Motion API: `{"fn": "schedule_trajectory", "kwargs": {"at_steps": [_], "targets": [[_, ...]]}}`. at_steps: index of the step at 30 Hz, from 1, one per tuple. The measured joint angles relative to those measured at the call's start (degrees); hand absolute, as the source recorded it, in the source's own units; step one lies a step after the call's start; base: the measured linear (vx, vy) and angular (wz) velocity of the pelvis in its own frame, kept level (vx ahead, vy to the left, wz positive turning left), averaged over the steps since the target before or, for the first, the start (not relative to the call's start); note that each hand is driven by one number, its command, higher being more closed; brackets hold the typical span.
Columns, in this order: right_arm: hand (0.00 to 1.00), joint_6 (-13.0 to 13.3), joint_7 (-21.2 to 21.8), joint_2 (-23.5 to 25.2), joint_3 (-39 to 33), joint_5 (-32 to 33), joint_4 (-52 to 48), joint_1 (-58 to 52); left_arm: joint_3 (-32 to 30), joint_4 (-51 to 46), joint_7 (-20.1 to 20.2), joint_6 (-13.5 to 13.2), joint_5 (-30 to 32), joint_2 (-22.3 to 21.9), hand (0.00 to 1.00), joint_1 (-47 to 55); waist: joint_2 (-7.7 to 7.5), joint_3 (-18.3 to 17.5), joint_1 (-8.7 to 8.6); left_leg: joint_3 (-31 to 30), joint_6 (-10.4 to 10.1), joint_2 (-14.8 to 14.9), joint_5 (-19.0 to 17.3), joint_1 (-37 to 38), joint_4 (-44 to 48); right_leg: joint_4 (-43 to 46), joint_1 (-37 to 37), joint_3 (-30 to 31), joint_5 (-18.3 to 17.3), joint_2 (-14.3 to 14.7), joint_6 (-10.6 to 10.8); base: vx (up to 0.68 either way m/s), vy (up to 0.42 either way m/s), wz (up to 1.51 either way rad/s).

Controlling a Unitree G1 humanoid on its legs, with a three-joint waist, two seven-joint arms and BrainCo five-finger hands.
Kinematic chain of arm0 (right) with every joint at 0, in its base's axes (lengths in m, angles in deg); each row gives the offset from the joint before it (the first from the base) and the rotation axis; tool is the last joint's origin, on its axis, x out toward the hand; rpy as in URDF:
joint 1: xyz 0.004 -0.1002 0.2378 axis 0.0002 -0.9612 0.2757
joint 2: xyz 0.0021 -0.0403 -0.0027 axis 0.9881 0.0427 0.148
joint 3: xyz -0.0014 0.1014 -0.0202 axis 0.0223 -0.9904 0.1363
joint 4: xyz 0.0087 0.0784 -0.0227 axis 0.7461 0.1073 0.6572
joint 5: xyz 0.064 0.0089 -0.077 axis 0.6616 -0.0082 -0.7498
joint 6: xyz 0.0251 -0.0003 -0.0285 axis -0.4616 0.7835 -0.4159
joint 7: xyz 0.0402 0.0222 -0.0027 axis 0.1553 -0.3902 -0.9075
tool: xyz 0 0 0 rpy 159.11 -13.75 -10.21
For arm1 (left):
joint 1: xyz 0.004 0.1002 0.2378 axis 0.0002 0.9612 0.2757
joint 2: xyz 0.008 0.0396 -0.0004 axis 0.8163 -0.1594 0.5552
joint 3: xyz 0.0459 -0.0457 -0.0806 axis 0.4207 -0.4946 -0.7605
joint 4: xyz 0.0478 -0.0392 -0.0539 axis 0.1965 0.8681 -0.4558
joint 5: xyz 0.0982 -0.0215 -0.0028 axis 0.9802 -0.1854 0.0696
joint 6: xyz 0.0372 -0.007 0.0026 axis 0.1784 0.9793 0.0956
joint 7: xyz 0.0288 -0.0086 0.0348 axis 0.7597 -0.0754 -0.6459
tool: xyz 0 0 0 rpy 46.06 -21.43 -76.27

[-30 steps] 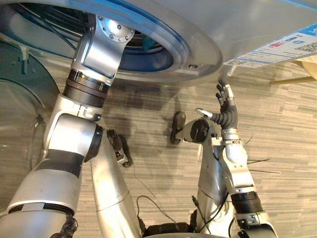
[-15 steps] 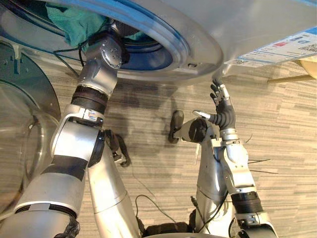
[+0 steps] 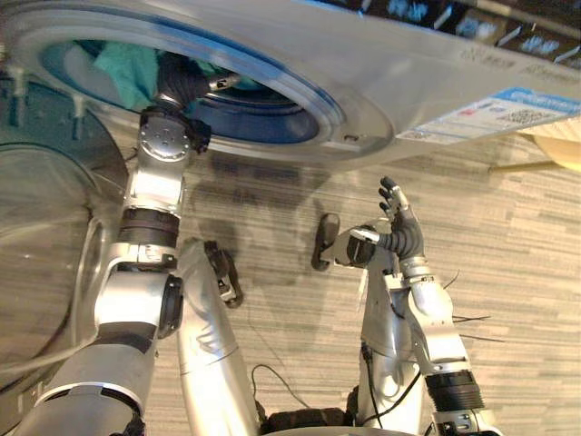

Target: Pick up the laundry basket with both hands and put the clothes into the washing machine.

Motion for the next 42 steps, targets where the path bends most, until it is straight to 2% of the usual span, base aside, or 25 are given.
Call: {"fn": "schedule_trajectory", "kwargs": {"at_steps": [8, 12, 15, 16, 17, 19, 20, 22, 24, 26, 31, 33, 37, 42], "targets": [[0.00, -0.2, 2.6, -0.6, 0.2, -0.7, 1.5, 0.0, 0.2, 3.1, 6.4, 0.9, 10.8, 0.3, 0.00, -1.1, 0.19, -0.6, 0.50, 0.1, -1.3, 1.0, 0.8, 2.6, -3.9, -3.4, 2.5, -1.3, 0.7, 1.7, -1.2, 0.04, -0.046, -0.07], [0.00, -0.2, 3.5, -1.4, 0.3, -0.7, 1.4, 0.2, 3.4, 3.3, 8.7, 2.1, 8.9, 2.7, 0.00, -3.6, 0.25, -0.9, 0.76, -0.1, -1.5, 1.5, 0.9, 2.7, -4.0, -3.7, 2.6, -1.5, 0.7, 2.4, -1.3, 0.00, -0.061, -0.06], [0.00, -0.2, 3.4, -1.2, 0.2, -0.7, 1.4, 0.2, 5.6, -1.6, 7.5, 2.1, 4.0, 4.7, 0.00, -4.3, 0.53, -1.3, 0.98, -0.3, -1.5, 1.6, 0.9, 3.0, -4.1, -3.8, 3.1, -1.7, 0.7, 2.4, -1.3, 0.00, -0.059, 0.01], [0.00, -0.1, 3.3, -0.8, 0.1, -0.7, 1.4, -0.1, 5.4, -6.7, 4.9, 1.9, 3.4, 4.5, 0.00, -3.7, 0.51, -1.3, 1.17, -0.5, -1.5, 1.6, 0.9, 3.3, -4.1, -3.8, 3.6, -1.9, 0.7, 2.4, -1.3, 0.00, -0.053, 0.03], [0.00, -0.1, 3.3, -0.6, 0.1, -0.9, 1.4, -0.4, 4.7, -10.7, 2.1, 1.0, 3.2, 3.8, 0.00, -1.8, 0.51, -1.4, 1.30, -0.5, -1.5, 1.6, 0.9, 3.7, -4.1, -3.8, 4.0, -1.9, 0.7, 2.4, -1.3, -0.01, -0.062, 0.03], [0.00, 0.0, 3.2, -0.3, -0.1, -1.6, 1.3, -0.5, 3.3, -13.8, -0.6, 0.3, 3.3, 2.2, 0.00, 1.0, 0.51, -1.4, 1.41, -0.4, -1.5, 1.6, 0.9, 4.4, -4.1, -3.8, 4.5, -1.8, 0.7, 2.4, -1.3, 0.00, -0.026, 0.01], [0.00, 0.0, 3.0, -0.1, -0.3, -1.9, 1.3, -0.9, 1.4, -15.8, -3.3, 0.0, 3.6, -0.2, 0.00, 6.0, 0.84, -2.7, 1.55, -0.3, -1.5, 1.5, 0.9, 4.5, -4.2, -3.8, 4.6, -1.8, 0.6, 2.4, -1.3, -0.01, -0.045, 0.01], [0.00, 0.0, 2.4, 0.5, -0.3, -2.1, 1.3, -1.9, -0.5, -16.3, -4.4, 0.1, 3.6, -3.0, 0.00, 13.7, 1.05, -5.2, 1.57, -0.2, -1.5, 1.5, 0.9, 4.4, -4.6, -3.9, 4.3, -1.7, 0.1, 2.4, -0.7, -0.01, -0.071, 0.02], [0.00, 0.1, 2.3, 0.7, -0.8, -2.7, 1.3, -3.1, -1.7, -16.3, -4.3, 0.2, 3.4, -5.6, 0.00, 21.3, 1.42, -7.1, 2.03, -0.2, -1.5, 1.4, 0.9, 4.5, -4.8, -3.9, 4.3, -1.6, -0.3, 2.4, -0.6, 0.00, -0.073, 0.03], [0.00, 0.0, 2.3, 1.2, -2.4, -3.1, 1.3, -4.2, -3.1, -16.4, -3.8, 0.4, 3.2, -9.2, 0.00, 28.8, 1.75, -8.0, 3.19, -0.1, -1.6, 1.4, 0.9, 4.8, -5.0, -3.7, 4.4, -1.6, -0.4, 2.4, -0.8, -0.01, -0.083, 0.02], [0.00, -0.3, 2.1, 1.3, -2.7, -4.5, 2.7, -4.8, -6.4, -16.0, -2.7, 0.7, 2.5, -15.0, 0.00, 42.4, 1.79, -8.0, 4.45, 0.0, -1.6, 1.3, 0.9, 7.1, -5.5, -3.8, 6.5, -1.5, -0.6, 2.3, -0.9, -0.02, -0.072, 0.04], [0.00, -0.3, 2.1, 1.2, -2.6, -4.6, 4.4, -5.4, -6.4, -14.4, -2.3, -0.1, -0.2, -16.4, 0.00, 46.6, 2.22, -8.9, 4.62, 0.1, -1.5, 1.2, 0.9, 9.4, -6.6, -4.5, 8.8, -1.7, -0.8, 2.2, -1.0, -0.01, -0.081, 0.12], [0.00, 0.0, 0.9, 0.9, -2.4, -4.4, 8.5, -8.1, -3.6, -9.9, -0.3, -4.0, -7.8, -17.7, 0.00, 54.7, 3.59, -11.2, 4.89, 1.7, -2.0, 1.0, 1.4, 18.3, -12.9, -9.5, 17.2, -2.2, -0.9, 2.3, -0.8, 0.03, -0.081, 0.12], [0.00, 0.0, -0.9, 0.8, -1.9, -3.7, 15.1, -11.8, 1.5, -2.5, 0.1, -7.6, -11.3, -18.5, 0.00, 57.9, 4.03, -11.9, 4.71, 4.1, -2.4, -0.7, 5.2, 33.5, -26.3, -19.8, 32.1, -3.9, 0.2, 1.6, 0.2, 0.09, -0.057, 0.24]]}}
